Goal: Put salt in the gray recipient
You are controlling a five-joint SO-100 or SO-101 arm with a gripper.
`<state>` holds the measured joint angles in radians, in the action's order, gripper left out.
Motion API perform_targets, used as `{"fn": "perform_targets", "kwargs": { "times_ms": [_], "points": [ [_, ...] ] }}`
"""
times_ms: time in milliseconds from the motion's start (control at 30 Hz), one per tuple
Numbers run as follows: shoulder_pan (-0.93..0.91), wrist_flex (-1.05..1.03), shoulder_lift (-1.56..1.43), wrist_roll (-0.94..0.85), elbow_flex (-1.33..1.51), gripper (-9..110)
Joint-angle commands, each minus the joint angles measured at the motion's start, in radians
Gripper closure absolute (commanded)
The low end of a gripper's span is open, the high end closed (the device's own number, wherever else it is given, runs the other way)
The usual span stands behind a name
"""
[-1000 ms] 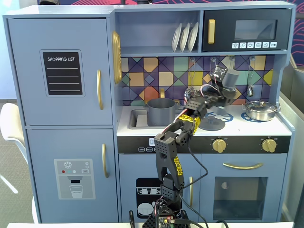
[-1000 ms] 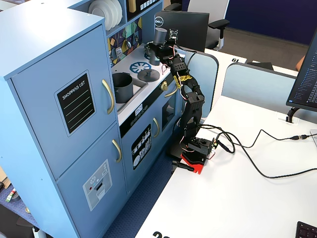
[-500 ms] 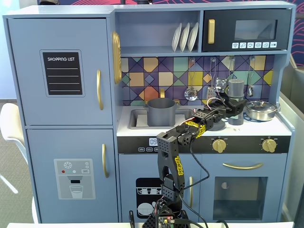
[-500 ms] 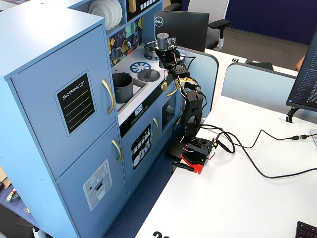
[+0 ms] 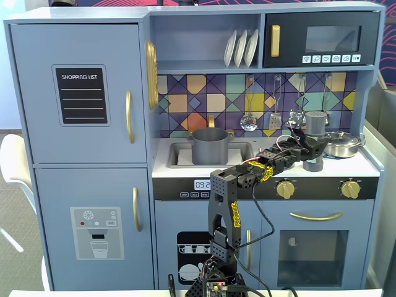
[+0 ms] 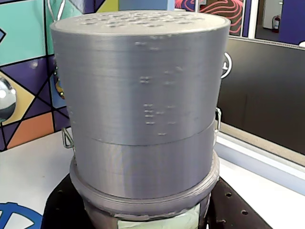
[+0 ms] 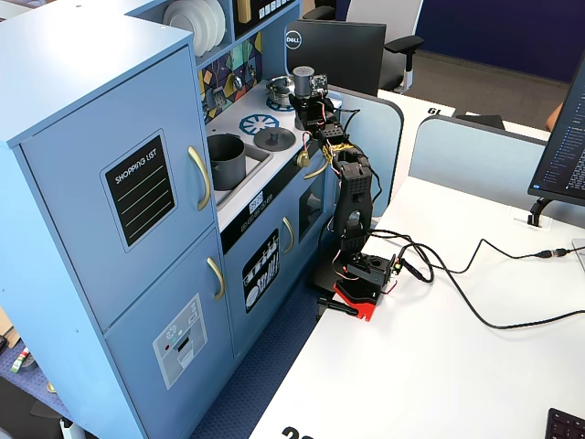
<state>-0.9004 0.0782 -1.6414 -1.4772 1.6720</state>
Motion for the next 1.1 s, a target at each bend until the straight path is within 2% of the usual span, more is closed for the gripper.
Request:
{"fn": "perform_targets", "kwargs": {
  "times_ms": [0,167,300,433,567,767,833,933,1000,1067],
  "points": [
    [-0.015,0.026,-0.008,0.02,-0.041,101],
    [-0.005,0.025,-0.006,0.037,-0.041,98],
    [-0.005,0.017,-0.012,0.115,-0.041,71],
    [-0.003,0.018,-0.023,0.094,-0.043,58],
    [-0.021,-0.032,-0.091,0.072,-0.035,55],
    [-0.037,-0.413,-0.488,0.005,0.173,59],
    [-0.005,-0.606,-0.675,-0.021,0.267,69],
    [0.13,-0.994,-0.919,-0.091,0.327,87],
    [0.284,-1.235,-1.037,-0.003,0.324,94],
    [0.472,-1.427,-1.146,0.012,0.344,99]
  ]
}}
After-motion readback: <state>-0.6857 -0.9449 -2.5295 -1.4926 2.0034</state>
